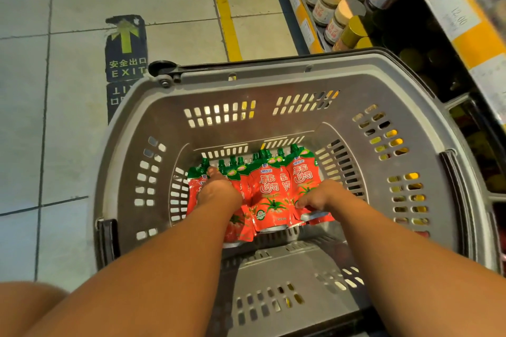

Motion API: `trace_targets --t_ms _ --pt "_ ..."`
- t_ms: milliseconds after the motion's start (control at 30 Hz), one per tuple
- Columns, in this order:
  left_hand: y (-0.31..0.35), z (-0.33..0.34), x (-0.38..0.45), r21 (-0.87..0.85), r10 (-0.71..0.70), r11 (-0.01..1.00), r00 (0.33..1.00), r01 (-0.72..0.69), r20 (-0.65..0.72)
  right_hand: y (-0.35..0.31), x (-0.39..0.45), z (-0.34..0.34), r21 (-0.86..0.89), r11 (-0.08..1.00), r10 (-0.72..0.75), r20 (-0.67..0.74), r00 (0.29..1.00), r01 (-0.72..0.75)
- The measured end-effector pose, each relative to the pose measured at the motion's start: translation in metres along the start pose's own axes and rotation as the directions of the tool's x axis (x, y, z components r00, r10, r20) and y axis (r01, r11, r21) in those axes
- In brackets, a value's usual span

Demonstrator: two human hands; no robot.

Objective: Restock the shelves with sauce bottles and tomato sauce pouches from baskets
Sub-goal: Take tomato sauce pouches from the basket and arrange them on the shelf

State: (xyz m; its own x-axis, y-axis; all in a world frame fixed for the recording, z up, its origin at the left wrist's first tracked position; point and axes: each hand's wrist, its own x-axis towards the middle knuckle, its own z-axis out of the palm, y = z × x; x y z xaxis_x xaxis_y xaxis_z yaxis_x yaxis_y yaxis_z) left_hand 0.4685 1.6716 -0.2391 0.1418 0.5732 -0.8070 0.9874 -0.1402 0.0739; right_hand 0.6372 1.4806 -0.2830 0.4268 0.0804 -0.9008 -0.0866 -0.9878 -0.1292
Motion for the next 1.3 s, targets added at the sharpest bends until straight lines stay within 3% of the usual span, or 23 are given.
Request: trace_targets --t_ms 100,333,533,833,1033,1300 --pt "-0.001 0.002 -0.011 -0.039 0.053 0.998 0.996 -0.056 -0.071 -0.019 -0.049 -0.002 0.063 0.998 -0.006 -0.036 0.999 0.008" --pt "0.007 -0.002 -0.028 -0.072 0.246 0.962 0.95 -0.263 -0.191 -0.019 -0.078 -0.025 0.273 0.962 0.029 -0.107 0.994 0.001" --pt "0.01 -0.015 -0.04 -0.327 0.27 0.892 0.948 -0.312 -0.168 -0.008 -0.112 -0.04 0.339 0.941 0.028 -0.12 0.992 0.015" --pt "0.006 -0.054 -0.089 -0.672 0.236 0.701 0.967 -0.237 -0.095 0.006 -0.189 -0.072 0.48 0.871 -0.042 -0.146 0.988 0.107" --pt "0.004 -0.074 -0.136 -0.8 0.393 0.542 0.919 -0.258 -0.03 0.007 -0.242 -0.083 0.636 0.707 -0.196 -0.245 0.95 0.31" --pt "0.004 -0.087 -0.207 -0.845 0.568 0.347 0.808 -0.407 -0.156 0.022 -0.306 -0.073 0.726 0.453 -0.267 -0.443 0.856 0.517"
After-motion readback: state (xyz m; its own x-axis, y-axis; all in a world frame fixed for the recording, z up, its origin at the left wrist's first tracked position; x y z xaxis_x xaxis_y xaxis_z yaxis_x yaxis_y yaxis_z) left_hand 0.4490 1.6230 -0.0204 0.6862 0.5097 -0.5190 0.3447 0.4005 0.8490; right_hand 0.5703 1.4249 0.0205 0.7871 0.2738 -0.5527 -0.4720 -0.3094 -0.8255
